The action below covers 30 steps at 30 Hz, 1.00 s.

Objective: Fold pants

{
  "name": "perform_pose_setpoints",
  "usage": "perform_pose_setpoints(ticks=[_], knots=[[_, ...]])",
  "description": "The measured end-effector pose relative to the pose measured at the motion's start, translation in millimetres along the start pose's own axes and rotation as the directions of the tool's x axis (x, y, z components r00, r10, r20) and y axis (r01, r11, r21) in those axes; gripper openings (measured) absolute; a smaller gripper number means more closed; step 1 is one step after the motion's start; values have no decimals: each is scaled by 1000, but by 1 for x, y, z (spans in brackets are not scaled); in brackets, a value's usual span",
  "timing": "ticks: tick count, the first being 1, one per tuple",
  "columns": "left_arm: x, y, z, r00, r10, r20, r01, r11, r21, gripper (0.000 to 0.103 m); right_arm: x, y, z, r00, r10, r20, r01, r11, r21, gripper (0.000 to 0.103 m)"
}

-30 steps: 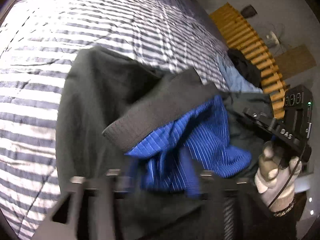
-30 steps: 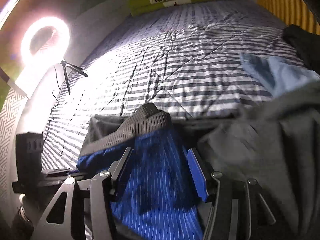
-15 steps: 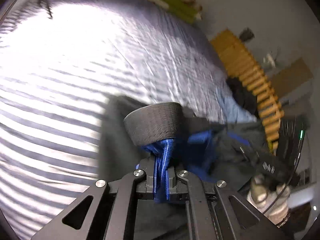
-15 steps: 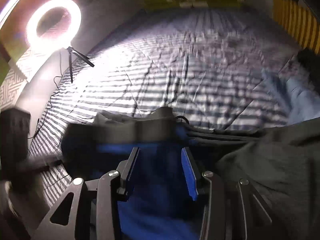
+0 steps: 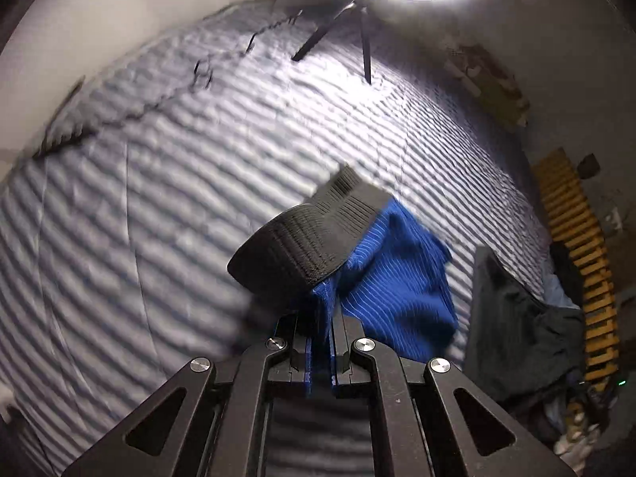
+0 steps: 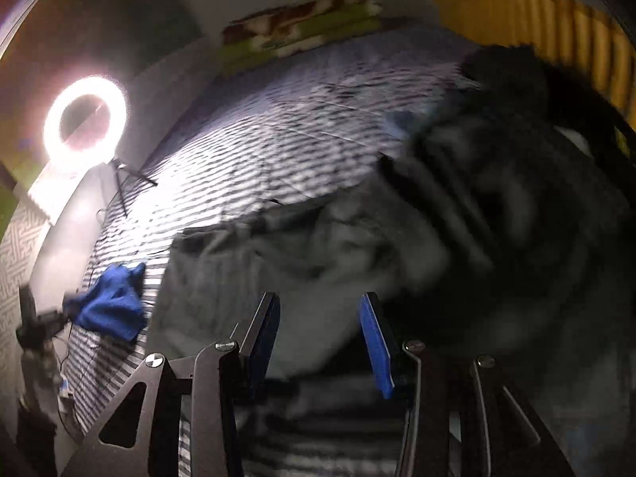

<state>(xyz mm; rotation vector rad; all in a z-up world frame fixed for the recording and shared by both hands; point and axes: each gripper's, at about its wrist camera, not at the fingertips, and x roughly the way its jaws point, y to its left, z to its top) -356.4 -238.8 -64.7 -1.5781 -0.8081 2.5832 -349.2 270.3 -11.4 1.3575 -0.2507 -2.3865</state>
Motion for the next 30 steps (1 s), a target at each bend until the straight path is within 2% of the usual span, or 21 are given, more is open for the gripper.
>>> perform_pose_setpoints(ticks=[2,4,6,9,12,15,16,18,19,21,22,25,26,27,29,30], knots=[[-11,-17,-11,999,-52,0,52,999,13,5,-12,-14,-10,1000,-10,8,9,999,41,39],[-27,-51,-18,993,-117,1,117,990,76,5,-31,-31,-20,999,-19,33,16,996,84,38],[-41,-97,-22,984,-177,-5,175,971,162,5,-57,-42,-31,996,-49,71,42,995,96,39],[-57,-195,-28,964,-265,-37,263,917,300,5,-94,-51,-46,984,-122,128,114,991,69,39],[-66,-309,-40,927,-357,-118,371,817,441,5,-123,-57,-64,971,-175,160,169,984,51,39],[-68,-400,-62,879,-423,-218,473,727,497,5,-140,-63,-80,965,-202,168,198,979,40,38],[-68,-443,-75,856,-446,-263,514,681,521,5,-146,-65,-87,964,-206,170,203,979,34,38],[-67,-498,-96,819,-475,-321,570,614,546,5,-154,-72,-98,961,-211,177,208,977,37,38],[-67,-537,-114,792,-491,-363,606,565,559,5,-157,-77,-103,961,-210,178,205,978,46,38],[-66,-583,-141,752,-508,-421,656,509,557,5,-160,-88,-112,963,-206,173,199,978,59,39],[-62,-612,-162,728,-511,-456,682,473,558,5,-162,-92,-115,962,-211,171,204,977,62,38],[-38,-668,-197,727,-474,-497,685,441,580,5,-161,-107,-124,959,-236,159,229,971,63,38],[-24,-688,-210,722,-436,-537,691,430,580,8,-161,-110,-126,958,-243,154,236,970,63,38],[-7,-703,-222,729,-377,-571,684,425,593,15,-160,-114,-128,959,-243,146,236,970,62,39],[14,-717,-234,779,-297,-552,624,454,636,26,-158,-119,-130,963,-230,137,223,973,66,39],[18,-719,-236,792,-287,-538,607,458,650,33,-157,-120,-131,967,-219,131,212,975,69,39]])
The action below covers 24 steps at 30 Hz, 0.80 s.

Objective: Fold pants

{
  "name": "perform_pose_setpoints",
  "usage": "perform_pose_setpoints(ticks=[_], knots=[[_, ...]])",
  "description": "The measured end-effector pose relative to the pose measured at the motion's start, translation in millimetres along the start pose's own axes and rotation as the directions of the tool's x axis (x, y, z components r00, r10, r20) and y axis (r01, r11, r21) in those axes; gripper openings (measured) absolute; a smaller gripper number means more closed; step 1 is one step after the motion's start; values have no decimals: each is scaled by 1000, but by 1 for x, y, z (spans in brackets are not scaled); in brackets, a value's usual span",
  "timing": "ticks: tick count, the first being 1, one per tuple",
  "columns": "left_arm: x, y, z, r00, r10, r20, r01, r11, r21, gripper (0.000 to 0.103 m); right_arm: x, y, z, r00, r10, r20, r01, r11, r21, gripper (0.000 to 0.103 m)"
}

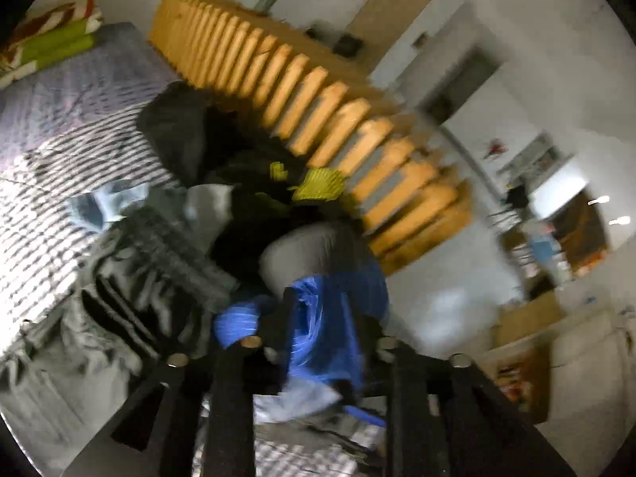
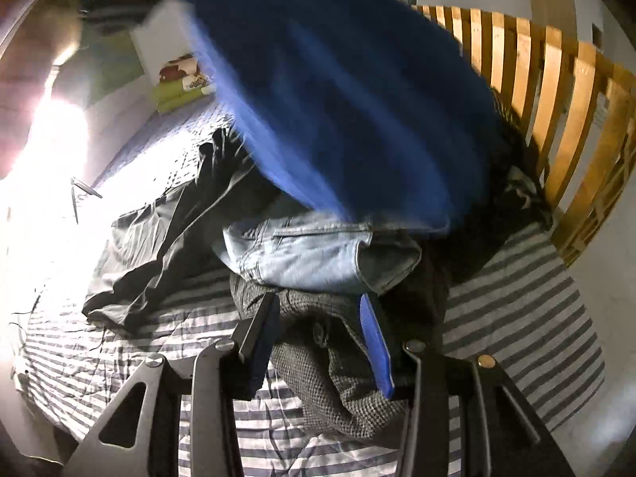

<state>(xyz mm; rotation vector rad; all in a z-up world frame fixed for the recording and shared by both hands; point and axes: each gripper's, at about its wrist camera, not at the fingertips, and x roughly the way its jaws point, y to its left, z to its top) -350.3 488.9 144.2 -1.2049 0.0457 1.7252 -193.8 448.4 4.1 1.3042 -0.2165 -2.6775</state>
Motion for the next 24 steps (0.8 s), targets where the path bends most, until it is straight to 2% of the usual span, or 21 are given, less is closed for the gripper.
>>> perform_pose_setpoints(ticks=[3,7,9,12,13,15,17,21,22,24], knots=[[-14,24,-16,998,43,34,-43,999,-23,38,5,3,4,999,43,-7,-43,999,9,39],[-56,97,-66,976,194,93,-189,980,-63,38,9,30,38,993,121,18,-120,992,-48,39],[-68,144,-103,966,243,93,-232,966,-118,38,20,49,66,984,176,10,-175,981,-87,39],[-79,211,-161,941,337,33,-325,926,-193,38,44,75,107,982,190,-4,-189,974,-126,40],[-82,236,-181,939,345,4,-334,913,-234,38,58,84,121,979,199,-31,-202,971,-131,41],[-86,263,-207,936,353,-13,-341,894,-291,38,85,98,144,980,193,-56,-198,974,-114,41],[-85,276,-225,942,335,-14,-322,893,-315,38,106,112,161,980,187,-59,-193,976,-106,41],[-70,280,-252,945,326,-10,-315,905,-287,38,146,147,185,951,259,-171,-280,954,-108,41],[-63,283,-260,950,312,-21,-305,909,-285,38,161,161,187,952,220,-211,-252,957,-141,41],[-58,284,-267,952,304,-32,-300,908,-292,38,180,180,184,966,100,-238,-157,959,-236,41]])
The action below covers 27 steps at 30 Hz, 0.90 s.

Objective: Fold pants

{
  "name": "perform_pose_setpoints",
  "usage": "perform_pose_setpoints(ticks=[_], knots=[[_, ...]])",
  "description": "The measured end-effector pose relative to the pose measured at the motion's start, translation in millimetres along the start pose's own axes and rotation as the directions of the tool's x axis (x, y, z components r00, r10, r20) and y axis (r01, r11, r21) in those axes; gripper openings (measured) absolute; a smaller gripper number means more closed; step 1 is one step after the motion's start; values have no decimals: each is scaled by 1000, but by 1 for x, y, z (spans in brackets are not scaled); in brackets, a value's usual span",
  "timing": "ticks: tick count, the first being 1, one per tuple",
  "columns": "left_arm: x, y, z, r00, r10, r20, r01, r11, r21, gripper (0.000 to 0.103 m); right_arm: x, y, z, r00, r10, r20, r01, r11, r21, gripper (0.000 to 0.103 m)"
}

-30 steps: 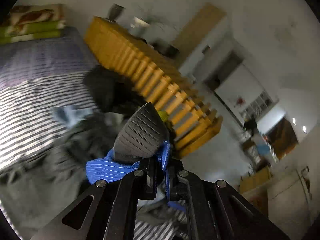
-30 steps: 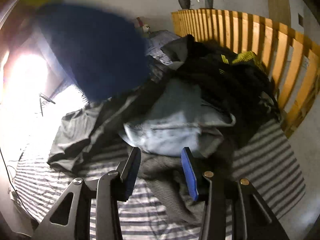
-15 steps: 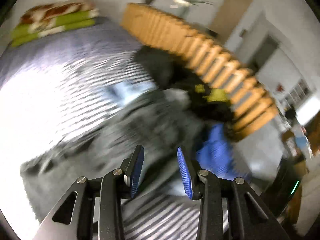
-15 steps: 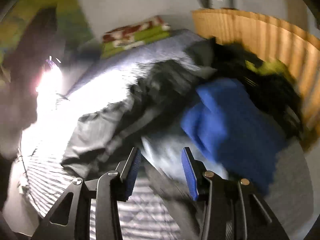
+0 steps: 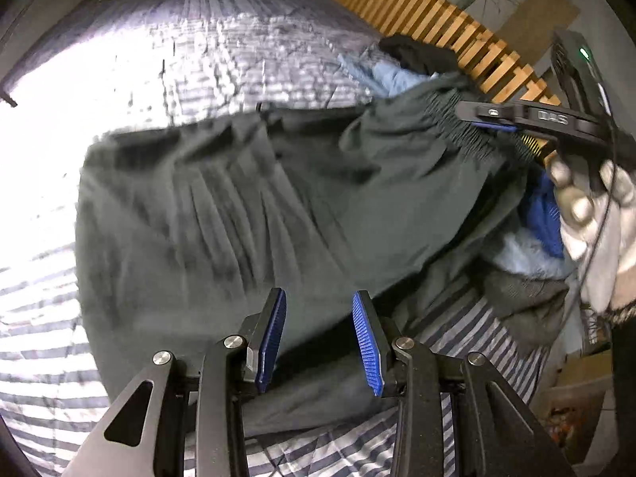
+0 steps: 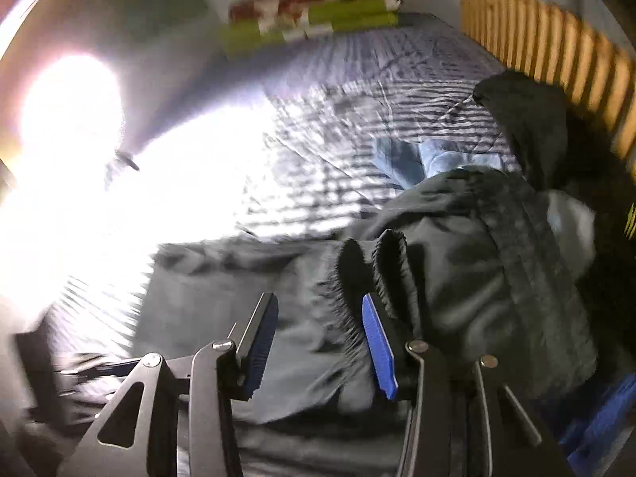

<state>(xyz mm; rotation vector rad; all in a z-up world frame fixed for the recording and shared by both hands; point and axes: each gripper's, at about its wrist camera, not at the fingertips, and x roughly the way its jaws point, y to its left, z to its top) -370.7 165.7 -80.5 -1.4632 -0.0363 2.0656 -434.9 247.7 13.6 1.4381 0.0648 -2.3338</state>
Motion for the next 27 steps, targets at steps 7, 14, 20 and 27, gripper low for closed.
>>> perform_pose_setpoints(ticks=[7,14,20,27], knots=[[18,12,-16,1000,-16,-18,15,1000,-14,38,15,13,-18,981,-183,-57,175,976,-134,5],[19,23,-25,999,-32,-4,31,999,-32,38,-18,-18,-25,973,-232,-11,231,972,-49,28],[-14,50,-38,998,-39,48,43,995,-89,38,-23,-8,-23,972,-235,14,235,967,-96,62],[-57,93,-58,995,45,90,-32,989,-147,38,19,14,-26,932,-342,-121,310,924,-223,23]])
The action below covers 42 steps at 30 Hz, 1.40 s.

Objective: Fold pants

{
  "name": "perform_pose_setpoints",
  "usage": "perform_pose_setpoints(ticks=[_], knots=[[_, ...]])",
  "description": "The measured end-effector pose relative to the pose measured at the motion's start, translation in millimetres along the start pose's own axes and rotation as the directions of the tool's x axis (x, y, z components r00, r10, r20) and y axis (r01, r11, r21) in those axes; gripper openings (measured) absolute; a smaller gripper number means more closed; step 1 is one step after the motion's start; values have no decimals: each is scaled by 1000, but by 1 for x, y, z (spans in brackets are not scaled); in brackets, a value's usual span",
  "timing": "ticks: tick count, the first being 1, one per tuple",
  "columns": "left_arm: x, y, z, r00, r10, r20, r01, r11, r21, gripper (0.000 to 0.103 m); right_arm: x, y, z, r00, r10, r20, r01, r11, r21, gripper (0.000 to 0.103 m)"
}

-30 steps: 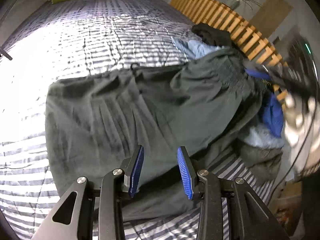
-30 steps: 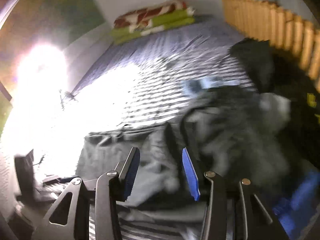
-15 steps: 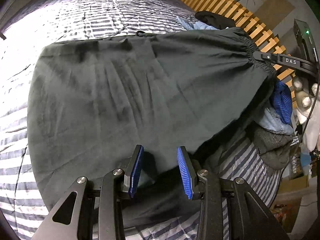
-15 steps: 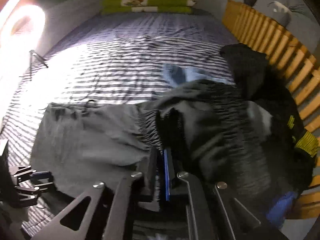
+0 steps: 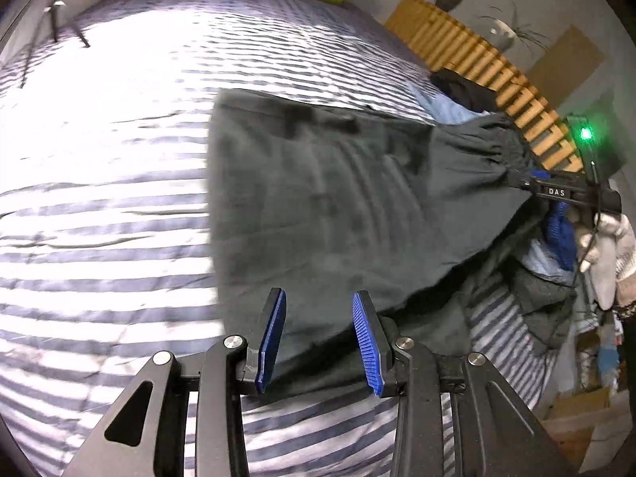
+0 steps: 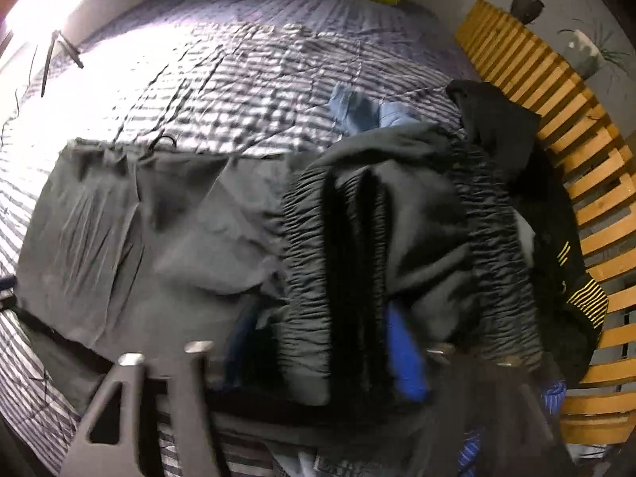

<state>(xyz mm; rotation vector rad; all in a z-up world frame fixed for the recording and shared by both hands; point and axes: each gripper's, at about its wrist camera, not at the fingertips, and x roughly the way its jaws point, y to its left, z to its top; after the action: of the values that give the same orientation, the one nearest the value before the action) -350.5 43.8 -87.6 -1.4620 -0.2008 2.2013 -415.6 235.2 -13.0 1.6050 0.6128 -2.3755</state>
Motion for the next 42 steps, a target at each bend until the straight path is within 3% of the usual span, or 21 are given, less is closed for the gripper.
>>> perform_pose_setpoints(ticks=[2,6,12,17,19,22,25,27,29,32,34,36,38,42], knots=[[-8,11,-1,1000,18,7,-18,1000,-13,38,-4,5,0,1000,-2,7,2,1000,-16,17],[-14,19,0,1000,20,15,-20,999,-27,38,-31,5,4,998,27,60,-26,999,-27,15],[-5,-8,4,1000,0,9,0,999,48,38,-78,-15,13,983,59,172,-57,998,-16,14],[19,-22,13,1000,18,-17,-16,996,85,38,-41,-62,-5,994,-14,112,3,995,104,14],[36,-24,12,997,32,-65,-25,994,103,38,-23,-72,-11,996,27,88,-39,990,133,15],[59,-27,4,989,78,-127,-58,987,151,38,-10,-76,-17,996,47,76,-58,988,142,19],[59,-31,-3,990,85,-111,-62,979,196,44,-15,-80,-15,996,50,76,-60,988,143,30],[54,-31,-4,991,82,-106,-61,979,193,44,-27,-87,-16,995,30,98,-44,988,145,45],[45,-30,-4,994,66,-84,-50,982,183,44,-46,-94,-20,990,-27,141,3,986,168,45],[30,-29,-2,998,45,-42,-37,985,169,44,-84,-95,-22,962,-113,250,61,977,206,45],[23,-27,1,999,52,-16,-49,986,158,44,-105,-73,-15,940,-129,316,82,984,158,45],[18,-23,4,997,72,5,-72,989,132,44,-112,-43,-4,934,-67,350,34,994,101,45],[15,-12,7,997,71,9,-71,994,78,45,-102,-4,13,940,62,336,-68,998,7,45],[11,14,1,993,120,5,-120,993,-7,60,-41,71,52,937,243,250,-232,970,-71,45]])
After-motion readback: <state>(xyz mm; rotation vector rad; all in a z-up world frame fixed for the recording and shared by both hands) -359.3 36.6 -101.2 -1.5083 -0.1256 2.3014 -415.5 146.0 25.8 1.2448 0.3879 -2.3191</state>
